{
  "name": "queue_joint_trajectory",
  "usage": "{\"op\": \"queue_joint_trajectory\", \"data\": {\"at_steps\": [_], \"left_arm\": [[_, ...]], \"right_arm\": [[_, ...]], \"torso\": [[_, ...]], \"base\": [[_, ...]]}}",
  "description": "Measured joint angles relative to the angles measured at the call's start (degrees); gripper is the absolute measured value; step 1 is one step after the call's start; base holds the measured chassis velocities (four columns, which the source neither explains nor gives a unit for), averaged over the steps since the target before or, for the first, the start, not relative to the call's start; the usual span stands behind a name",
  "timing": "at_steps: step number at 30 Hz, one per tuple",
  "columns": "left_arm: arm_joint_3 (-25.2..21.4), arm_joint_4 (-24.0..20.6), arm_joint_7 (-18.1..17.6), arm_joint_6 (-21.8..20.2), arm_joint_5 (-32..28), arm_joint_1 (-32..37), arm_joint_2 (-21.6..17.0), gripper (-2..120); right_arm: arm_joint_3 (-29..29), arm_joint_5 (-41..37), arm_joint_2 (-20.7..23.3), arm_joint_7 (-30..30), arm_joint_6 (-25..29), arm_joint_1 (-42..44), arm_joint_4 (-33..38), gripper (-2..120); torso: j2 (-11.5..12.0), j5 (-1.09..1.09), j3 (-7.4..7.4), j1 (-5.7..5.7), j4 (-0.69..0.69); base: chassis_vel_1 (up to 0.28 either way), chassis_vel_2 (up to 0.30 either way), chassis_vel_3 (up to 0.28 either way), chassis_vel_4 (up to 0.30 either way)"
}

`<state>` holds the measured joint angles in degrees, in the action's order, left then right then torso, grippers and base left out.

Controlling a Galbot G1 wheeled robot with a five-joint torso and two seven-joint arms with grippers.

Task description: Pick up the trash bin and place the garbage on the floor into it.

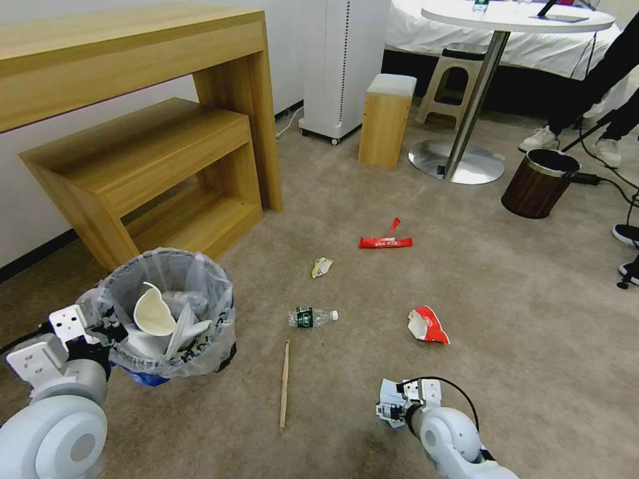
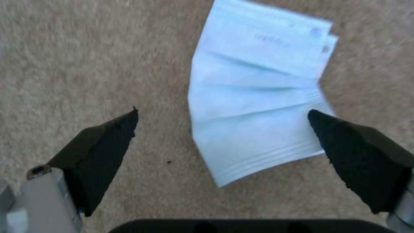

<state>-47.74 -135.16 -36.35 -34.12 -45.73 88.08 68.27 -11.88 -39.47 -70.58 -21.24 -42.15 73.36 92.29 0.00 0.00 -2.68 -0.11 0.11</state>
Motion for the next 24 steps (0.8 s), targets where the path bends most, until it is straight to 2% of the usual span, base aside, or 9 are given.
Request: {"op": "queue_joint_trajectory", "data": {"at_steps": [8, 24], "left_arm": [[0.0, 0.0, 0.1, 0.1, 0.2, 0.0, 0.1, 1], [0.8, 0.5, 0.1, 0.1, 0.6, -0.3, 0.0, 1]], "right_arm": [[0.3, 2.0, -0.7, 0.5, 0.0, -0.5, -1.7, 100], [-1.1, 6.2, 1.1, 0.5, 0.0, 0.0, -1.8, 100]], "torso": [[0.0, 0.00, 0.00, 0.00, 0.00], [0.0, 0.00, 0.00, 0.00, 0.00]], "base": [[0.000, 0.000, 0.000, 0.000], [0.000, 0.000, 0.000, 0.000]]}}
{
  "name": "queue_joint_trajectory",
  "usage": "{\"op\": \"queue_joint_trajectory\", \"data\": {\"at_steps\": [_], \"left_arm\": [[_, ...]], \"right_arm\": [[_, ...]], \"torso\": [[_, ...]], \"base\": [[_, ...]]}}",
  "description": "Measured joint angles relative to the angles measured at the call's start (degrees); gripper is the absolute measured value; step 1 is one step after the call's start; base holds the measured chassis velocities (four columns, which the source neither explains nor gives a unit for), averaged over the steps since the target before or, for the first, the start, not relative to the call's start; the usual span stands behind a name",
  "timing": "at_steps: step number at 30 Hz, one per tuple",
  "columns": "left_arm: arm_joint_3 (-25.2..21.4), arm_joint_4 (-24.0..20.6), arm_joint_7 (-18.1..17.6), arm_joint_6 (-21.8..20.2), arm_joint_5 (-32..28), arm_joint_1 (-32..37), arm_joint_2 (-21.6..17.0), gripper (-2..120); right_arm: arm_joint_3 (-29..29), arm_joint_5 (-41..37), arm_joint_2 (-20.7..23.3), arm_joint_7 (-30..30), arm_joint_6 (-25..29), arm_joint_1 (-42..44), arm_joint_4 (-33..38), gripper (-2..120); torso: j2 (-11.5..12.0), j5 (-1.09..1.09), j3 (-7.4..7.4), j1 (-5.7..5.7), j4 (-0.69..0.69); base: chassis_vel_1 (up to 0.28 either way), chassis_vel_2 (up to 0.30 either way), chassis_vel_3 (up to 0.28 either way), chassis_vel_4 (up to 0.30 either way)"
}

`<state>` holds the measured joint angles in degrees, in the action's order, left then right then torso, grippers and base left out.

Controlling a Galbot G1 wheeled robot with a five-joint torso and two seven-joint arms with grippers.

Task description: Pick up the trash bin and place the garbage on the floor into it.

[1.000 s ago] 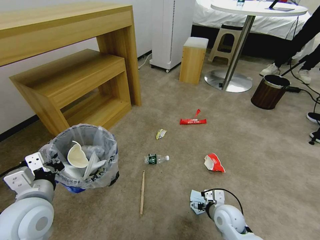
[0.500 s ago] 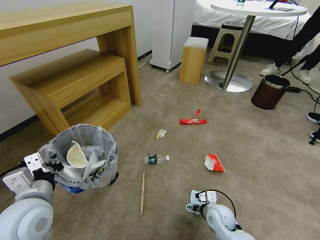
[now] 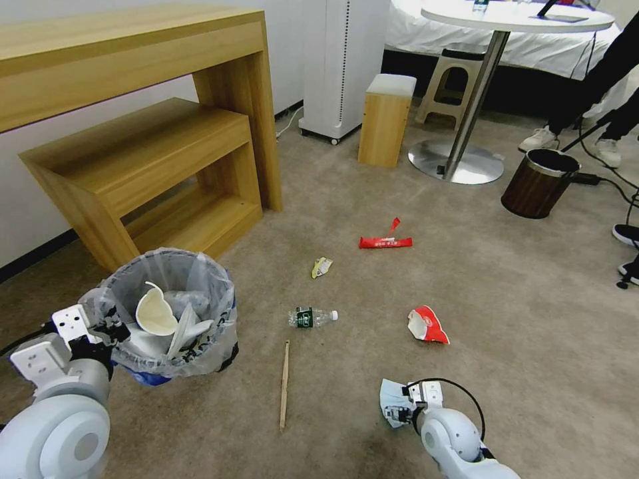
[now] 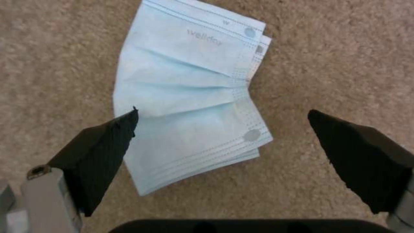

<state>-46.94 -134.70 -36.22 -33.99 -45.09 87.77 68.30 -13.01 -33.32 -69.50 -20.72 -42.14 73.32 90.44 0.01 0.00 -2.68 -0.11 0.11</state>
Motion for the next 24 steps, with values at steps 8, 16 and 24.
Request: {"op": "queue_joint_trajectory", "data": {"at_steps": [8, 16, 24], "left_arm": [[-0.1, 0.0, 0.2, 0.0, 0.0, 0.0, -0.2, 1], [-0.4, 0.0, 0.3, 0.1, -0.1, 0.1, -0.3, 1], [-0.3, 0.0, 0.3, 0.2, -0.1, -0.2, -0.3, 1]], "right_arm": [[1.0, 0.9, -0.8, 0.5, 0.0, -0.6, -1.5, 100], [1.8, 1.1, -1.8, 1.6, 0.0, -0.8, -2.9, 87], [1.8, 1.3, -1.8, 2.0, 0.5, -0.5, -3.0, 64]], "torso": [[0.0, 0.00, 0.00, 0.00, 0.00], [0.0, 0.00, 0.00, 0.00, 0.00], [0.0, -0.01, 0.02, 0.02, -0.01]], "base": [[0.000, 0.000, 0.000, 0.000], [0.000, 0.000, 0.000, 0.000], [0.000, 0.000, 0.000, 0.000]]}}
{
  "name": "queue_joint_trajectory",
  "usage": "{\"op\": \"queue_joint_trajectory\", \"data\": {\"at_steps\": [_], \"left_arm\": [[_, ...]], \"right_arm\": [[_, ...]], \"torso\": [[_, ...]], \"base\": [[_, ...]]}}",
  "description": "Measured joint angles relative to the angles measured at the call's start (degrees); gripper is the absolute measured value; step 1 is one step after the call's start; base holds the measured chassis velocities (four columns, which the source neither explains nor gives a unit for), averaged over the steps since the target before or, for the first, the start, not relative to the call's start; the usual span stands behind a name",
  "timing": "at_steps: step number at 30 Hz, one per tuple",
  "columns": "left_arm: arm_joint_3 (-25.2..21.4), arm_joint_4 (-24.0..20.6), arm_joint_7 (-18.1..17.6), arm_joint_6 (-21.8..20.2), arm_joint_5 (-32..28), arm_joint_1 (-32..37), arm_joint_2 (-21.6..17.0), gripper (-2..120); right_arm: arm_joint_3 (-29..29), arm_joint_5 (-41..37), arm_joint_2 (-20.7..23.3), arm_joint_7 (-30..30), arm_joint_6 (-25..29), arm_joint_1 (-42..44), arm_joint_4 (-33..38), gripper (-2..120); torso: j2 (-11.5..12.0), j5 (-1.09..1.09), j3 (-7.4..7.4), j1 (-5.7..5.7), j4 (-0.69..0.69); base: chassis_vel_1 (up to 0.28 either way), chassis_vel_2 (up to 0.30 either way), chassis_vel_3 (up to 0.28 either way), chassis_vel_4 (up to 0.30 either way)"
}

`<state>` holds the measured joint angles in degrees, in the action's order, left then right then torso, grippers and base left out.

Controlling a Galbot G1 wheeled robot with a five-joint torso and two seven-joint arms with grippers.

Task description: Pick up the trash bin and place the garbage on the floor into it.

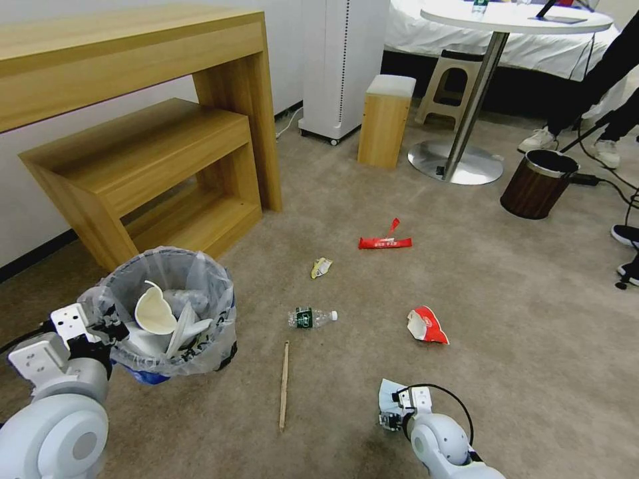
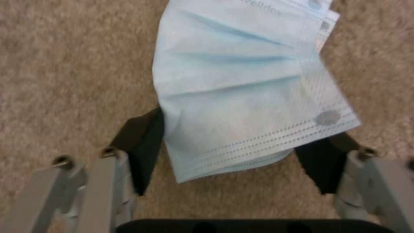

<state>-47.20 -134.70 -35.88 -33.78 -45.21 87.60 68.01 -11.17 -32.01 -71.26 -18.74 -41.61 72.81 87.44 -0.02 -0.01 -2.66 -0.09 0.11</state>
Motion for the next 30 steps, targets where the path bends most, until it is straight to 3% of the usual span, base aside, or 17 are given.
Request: {"op": "queue_joint_trajectory", "data": {"at_steps": [7, 9, 11, 13, 20, 30], "left_arm": [[0.3, 0.2, 0.0, 0.1, 0.1, -0.2, 0.1, 1], [0.3, 0.3, 0.0, 0.1, 0.2, -0.4, 0.1, 1], [0.3, 0.4, 0.0, 0.1, 0.2, -0.4, 0.1, 1], [0.4, 0.5, 0.0, 0.1, 0.3, -0.4, 0.1, 1], [0.5, 0.9, 0.0, 0.2, 0.5, -0.5, 0.2, 1], [1.0, 0.9, -0.1, 0.3, 1.0, -0.5, 0.1, 1]], "right_arm": [[-0.4, -0.1, 0.5, 0.0, 0.4, 0.1, 0.4, 47], [-0.4, 0.1, 0.6, 0.1, 0.9, 0.2, 0.6, 35], [-0.4, 0.2, 0.6, 0.1, 1.0, 0.3, 0.6, 34], [-0.3, 0.7, 0.6, 0.5, 2.2, 0.3, 0.6, 22], [-0.3, 1.6, 1.1, 1.0, 4.5, 0.6, 2.6, 0], [-2.1, 4.1, 5.2, 1.9, 8.4, 3.0, 12.8, 0]], "torso": [[0.0, 0.03, -0.02, -0.01, -0.02], [0.0, 0.03, -0.02, 0.00, 0.00], [0.0, 0.02, -0.02, 0.00, 0.00], [0.0, 0.02, -0.03, -0.01, 0.01], [0.0, 0.02, -0.02, -0.02, 0.01], [0.0, 0.02, -0.02, -0.02, 0.01]], "base": [[0.000, 0.000, 0.000, 0.000], [0.000, 0.000, 0.000, 0.000], [0.000, 0.000, 0.000, 0.000], [0.000, 0.000, 0.000, 0.000], [0.000, 0.000, 0.000, 0.000], [0.000, 0.000, 0.000, 0.000]]}}
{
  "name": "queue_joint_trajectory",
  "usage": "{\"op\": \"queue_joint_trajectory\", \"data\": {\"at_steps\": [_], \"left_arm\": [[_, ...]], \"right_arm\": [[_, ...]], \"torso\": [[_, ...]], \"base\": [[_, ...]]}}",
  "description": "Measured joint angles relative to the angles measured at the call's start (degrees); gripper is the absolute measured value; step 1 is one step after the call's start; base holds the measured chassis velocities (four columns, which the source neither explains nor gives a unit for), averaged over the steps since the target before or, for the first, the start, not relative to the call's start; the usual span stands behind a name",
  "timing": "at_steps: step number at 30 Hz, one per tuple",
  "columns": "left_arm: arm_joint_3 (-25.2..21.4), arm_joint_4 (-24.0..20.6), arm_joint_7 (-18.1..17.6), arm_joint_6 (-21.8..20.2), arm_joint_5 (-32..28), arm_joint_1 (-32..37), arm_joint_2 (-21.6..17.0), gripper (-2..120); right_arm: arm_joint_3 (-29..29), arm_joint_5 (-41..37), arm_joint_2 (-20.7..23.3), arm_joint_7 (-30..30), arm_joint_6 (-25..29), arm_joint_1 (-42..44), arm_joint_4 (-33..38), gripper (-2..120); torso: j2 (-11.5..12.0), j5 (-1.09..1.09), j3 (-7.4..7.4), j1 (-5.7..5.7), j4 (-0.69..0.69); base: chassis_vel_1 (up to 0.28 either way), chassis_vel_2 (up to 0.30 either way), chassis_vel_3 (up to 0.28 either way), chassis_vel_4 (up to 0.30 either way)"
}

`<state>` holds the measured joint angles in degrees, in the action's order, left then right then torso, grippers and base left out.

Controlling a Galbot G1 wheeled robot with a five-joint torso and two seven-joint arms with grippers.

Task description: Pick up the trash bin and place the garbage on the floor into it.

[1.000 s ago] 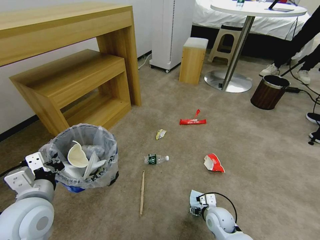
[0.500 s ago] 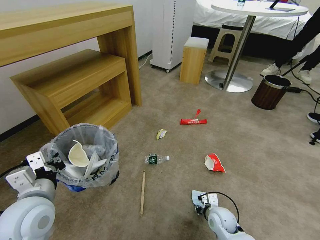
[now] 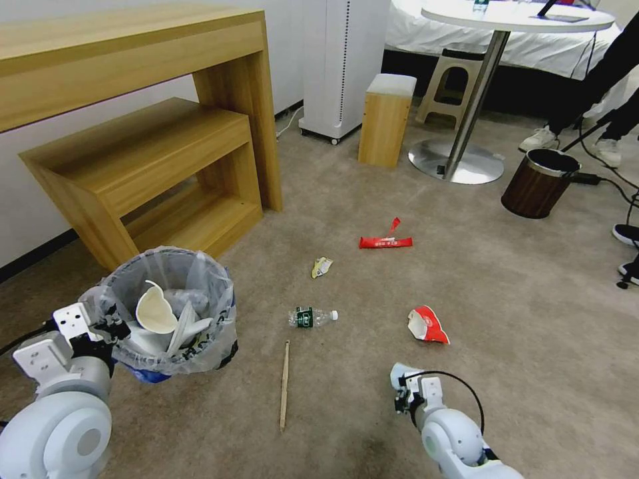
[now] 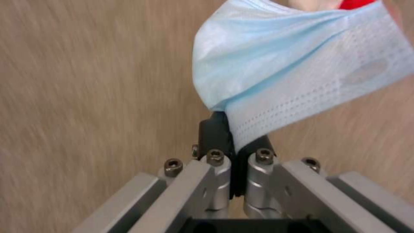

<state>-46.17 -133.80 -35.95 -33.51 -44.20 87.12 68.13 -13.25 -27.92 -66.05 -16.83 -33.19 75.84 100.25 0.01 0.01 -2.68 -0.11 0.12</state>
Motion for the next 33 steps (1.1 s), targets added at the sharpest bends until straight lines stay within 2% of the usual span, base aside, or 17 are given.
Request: {"op": "queue_joint_trajectory", "data": {"at_steps": [2, 4, 6, 7, 10, 11, 14, 16, 21, 25, 27, 28, 29, 30, 31, 32, 33], "left_arm": [[0.4, 0.0, 0.0, 0.0, 0.1, 0.1, 0.0, 1], [0.5, 0.0, 0.0, 0.0, 0.1, 0.1, 0.0, 1], [1.3, -0.4, -0.2, -0.2, -0.5, 0.6, -0.4, 1], [1.3, -0.4, -0.2, -0.2, -0.5, 0.6, -0.4, 1], [2.1, -1.4, -0.3, -0.9, -2.3, 1.3, -1.1, 1], [2.1, -1.4, -0.3, -0.9, -2.3, 1.3, -1.1, 1], [3.5, -2.5, -0.8, -2.1, -6.3, 2.5, -2.4, 1], [3.6, -2.6, -0.8, -2.2, -6.8, 2.5, -2.6, 1], [4.9, -3.1, -1.7, -3.2, -11.0, 3.0, -3.9, 1], [6.2, -3.5, -2.0, -3.9, -14.3, 3.2, -4.7, 1], [7.4, -3.6, -1.9, -4.4, -16.6, 3.1, -5.9, 1], [7.4, -3.6, -1.9, -4.4, -16.6, 3.1, -5.9, 1], [8.3, -3.6, -1.8, -4.9, -18.4, 2.6, -6.8, 1], [8.5, -3.6, -1.8, -5.1, -19.0, 2.4, -7.1, 1], [9.4, -3.3, -1.8, -5.8, -21.1, 1.8, -8.1, 1], [9.4, -3.3, -1.8, -5.8, -21.1, 1.8, -8.1, 1], [10.0, -3.1, -1.6, -6.2, -22.2, 1.5, -8.9, 1]], "right_arm": [[-1.1, 1.3, 1.9, 1.5, 3.5, 0.3, 3.5, 0], [-1.2, 1.4, 2.0, 1.6, 3.7, 0.3, 3.8, 0], [-2.9, 1.8, 4.8, 4.2, 7.5, -0.4, 7.6, 0], [-2.9, 1.8, 4.8, 4.2, 7.5, -0.4, 7.6, 0], [-4.5, 1.8, 7.8, 9.4, 13.9, -2.2, 10.2, 0], [-4.5, 1.8, 7.8, 9.4, 13.9, -2.2, 10.2, 0], [-5.6, 0.7, 10.5, 19.8, 24.7, -5.0, 11.0, 0], [-5.6, 0.4, 10.7, 21.0, 25.8, -5.4, 11.0, 0], [-2.7, -3.8, 11.5, 31.2, 34.6, -10.6, 9.3, 0], [0.0, -5.4, 11.4, 36.1, 38.5, -13.5, 7.6, 0], [2.1, -7.2, 11.0, 43.0, 41.5, -16.0, 5.8, 0], [2.1, -7.2, 11.0, 43.0, 41.5, -16.0, 5.8, 0], [3.3, -9.3, 10.7, 49.8, 42.3, -17.6, 4.6, 0], [3.7, -10.2, 10.6, 52.1, 42.5, -18.2, 4.1, 0], [5.1, -12.2, 10.3, 57.3, 43.0, -20.0, 2.8, 0], [5.1, -12.2, 10.3, 57.3, 43.0, -20.0, 2.8, 0], [6.2, -13.5, 10.1, 60.8, 43.3, -21.3, 1.7, 0]], "torso": [[0.0, 0.00, 0.00, 0.00, 0.00], [0.0, 0.00, 0.00, 0.00, 0.00], [0.0, 0.00, 0.00, 0.00, 0.00], [0.0, 0.00, 0.00, 0.00, 0.00], [0.0, -0.01, 0.00, 0.00, 0.00], [0.0, -0.01, 0.00, 0.00, 0.00], [0.0, -0.01, 0.00, 0.00, 0.00], [0.0, 0.00, 0.00, 0.00, 0.00], [0.0, 0.00, 0.00, 0.00, -0.01], [0.0, -0.01, 0.00, 0.00, -0.01], [0.0, -0.01, 0.00, 0.00, -0.01], [0.0, -0.01, 0.00, 0.00, -0.01], [0.0, 0.00, 0.00, 0.00, -0.01], [0.0, 0.00, 0.00, 0.00, -0.01], [0.0, -0.02, 0.00, 0.00, 0.00], [0.0, -0.02, 0.00, 0.00, 0.00], [0.0, -0.01, 0.00, 0.00, 0.00]], "base": [[0.000, 0.000, 0.000, 0.000], [0.000, 0.000, 0.000, 0.000], [0.000, 0.000, 0.000, 0.000], [0.000, 0.000, 0.000, 0.000], [0.000, 0.000, 0.000, 0.000], [0.000, 0.000, 0.000, 0.000], [0.000, 0.000, 0.000, 0.000], [0.000, 0.000, 0.000, 0.000], [0.000, 0.000, 0.000, 0.000], [0.000, 0.000, 0.000, 0.000], [0.000, 0.000, 0.000, 0.000], [0.000, 0.000, 0.000, 0.000], [0.000, 0.000, 0.000, 0.000], [0.000, 0.000, 0.000, 0.000], [0.000, 0.000, 0.000, 0.000], [0.000, 0.000, 0.000, 0.000], [0.000, 0.000, 0.000, 0.000]]}}
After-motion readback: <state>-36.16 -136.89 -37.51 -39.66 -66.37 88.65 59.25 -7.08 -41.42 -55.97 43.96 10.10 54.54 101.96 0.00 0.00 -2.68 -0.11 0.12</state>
